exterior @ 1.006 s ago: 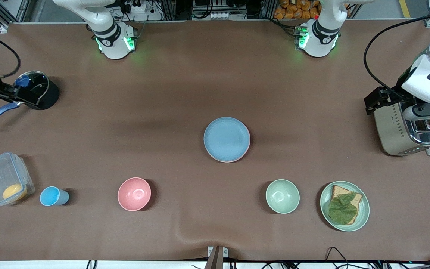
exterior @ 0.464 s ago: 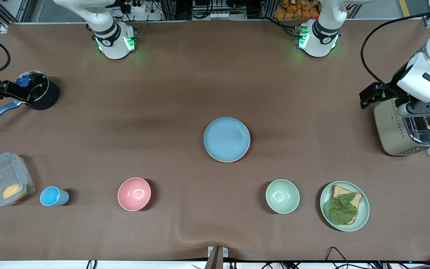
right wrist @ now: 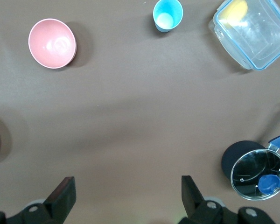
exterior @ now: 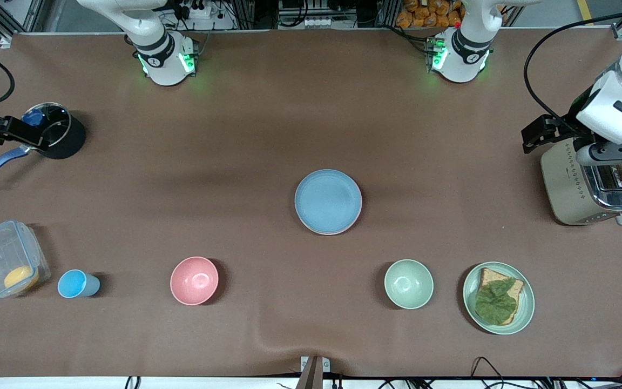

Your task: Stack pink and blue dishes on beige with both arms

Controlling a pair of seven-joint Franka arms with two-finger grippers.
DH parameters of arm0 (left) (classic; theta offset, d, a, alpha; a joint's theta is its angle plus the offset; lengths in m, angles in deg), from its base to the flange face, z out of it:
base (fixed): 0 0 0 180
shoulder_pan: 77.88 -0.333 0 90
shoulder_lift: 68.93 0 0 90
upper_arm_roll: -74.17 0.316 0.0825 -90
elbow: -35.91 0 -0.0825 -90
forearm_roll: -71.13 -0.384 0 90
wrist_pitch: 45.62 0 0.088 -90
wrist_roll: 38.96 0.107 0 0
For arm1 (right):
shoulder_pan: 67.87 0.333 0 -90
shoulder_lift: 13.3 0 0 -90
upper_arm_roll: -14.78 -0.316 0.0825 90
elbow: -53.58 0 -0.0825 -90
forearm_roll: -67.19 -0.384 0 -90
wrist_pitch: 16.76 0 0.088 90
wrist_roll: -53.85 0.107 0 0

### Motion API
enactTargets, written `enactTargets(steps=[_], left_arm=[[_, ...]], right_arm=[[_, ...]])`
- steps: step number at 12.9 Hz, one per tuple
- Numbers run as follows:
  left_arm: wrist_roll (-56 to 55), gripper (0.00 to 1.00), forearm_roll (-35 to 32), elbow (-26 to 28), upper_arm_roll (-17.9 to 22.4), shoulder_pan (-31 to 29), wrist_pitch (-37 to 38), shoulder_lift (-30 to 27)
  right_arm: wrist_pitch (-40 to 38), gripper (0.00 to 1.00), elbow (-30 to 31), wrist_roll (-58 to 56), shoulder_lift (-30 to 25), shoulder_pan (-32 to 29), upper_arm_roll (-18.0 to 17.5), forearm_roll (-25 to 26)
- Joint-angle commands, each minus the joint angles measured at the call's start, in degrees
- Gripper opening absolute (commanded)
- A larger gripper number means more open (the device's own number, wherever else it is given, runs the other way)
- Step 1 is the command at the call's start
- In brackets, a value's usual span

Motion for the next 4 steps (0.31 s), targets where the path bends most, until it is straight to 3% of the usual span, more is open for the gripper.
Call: enactTargets(steps=[1, 4], left_arm=[[1.67, 1.00, 1.37, -0.54, 0.47, -0.22, 1.14, -0.55], [1.67, 1.00, 1.45, -0.54, 0.47, -0.14, 1.14, -0.55]], right_arm=[[0.08, 1.00, -0.32, -0.70, -0.04, -0.81, -1.16, 1.22], [0.07, 1.00, -0.59, -0.61, -0.04, -0.63, -1.16, 1.22]])
